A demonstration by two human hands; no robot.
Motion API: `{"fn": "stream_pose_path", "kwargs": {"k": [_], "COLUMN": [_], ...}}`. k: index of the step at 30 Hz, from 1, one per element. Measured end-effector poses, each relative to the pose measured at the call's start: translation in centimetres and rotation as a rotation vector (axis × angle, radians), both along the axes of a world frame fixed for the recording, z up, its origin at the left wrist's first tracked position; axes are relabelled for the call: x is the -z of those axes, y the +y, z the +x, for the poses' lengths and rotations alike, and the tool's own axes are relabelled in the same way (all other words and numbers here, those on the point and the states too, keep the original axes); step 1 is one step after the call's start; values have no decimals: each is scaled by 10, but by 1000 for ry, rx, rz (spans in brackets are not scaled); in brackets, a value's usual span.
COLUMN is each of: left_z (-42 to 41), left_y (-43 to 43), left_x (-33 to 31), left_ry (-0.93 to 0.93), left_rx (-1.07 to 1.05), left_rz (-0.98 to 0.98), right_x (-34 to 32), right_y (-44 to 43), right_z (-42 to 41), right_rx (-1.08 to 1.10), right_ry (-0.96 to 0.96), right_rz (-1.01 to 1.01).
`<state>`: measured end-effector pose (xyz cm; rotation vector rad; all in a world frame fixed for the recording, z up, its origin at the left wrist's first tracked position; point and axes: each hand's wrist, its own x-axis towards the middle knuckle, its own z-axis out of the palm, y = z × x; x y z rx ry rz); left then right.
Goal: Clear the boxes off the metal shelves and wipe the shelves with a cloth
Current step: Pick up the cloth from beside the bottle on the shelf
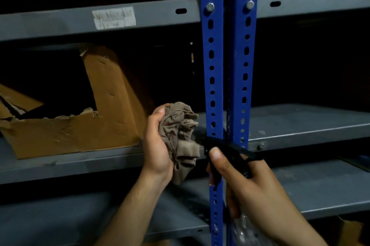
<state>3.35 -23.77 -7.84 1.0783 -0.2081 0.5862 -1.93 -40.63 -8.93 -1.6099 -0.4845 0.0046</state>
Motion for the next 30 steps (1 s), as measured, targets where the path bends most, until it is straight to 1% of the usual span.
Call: {"fn": "stream_pose_path", "kwargs": {"k": [3, 6, 9, 13, 17, 21, 24, 30], "left_z": [4, 7, 9, 11, 9, 11, 12, 13], "left_y": [-3, -4, -5, -11, -19, -23, -23, -21], "left_x": [6, 9, 5, -3, -10, -16, -18, -18], "left_ry": [1, -23, -38, -58, -92, -112, -115, -119], "left_rx": [27, 55, 62, 35, 55, 28, 7, -50], "left_rz": [8, 4, -17, -17, -20, -40, -57, -73], "right_x": [-5, -16, -38, -74, -99, -105, -103, -97], "right_y": [-13, -40, -68, -83, -82, -71, -63, -46], "right_z": [9, 26, 49, 88, 130, 181, 214, 258], "right_rx": [61, 276, 482, 653, 693, 781, 800, 793], "right_ry": [-31, -118, -186, -308, -342, -320, -319, -212], "right_rz": [102, 115, 184, 264, 243, 182, 115, 10]}}
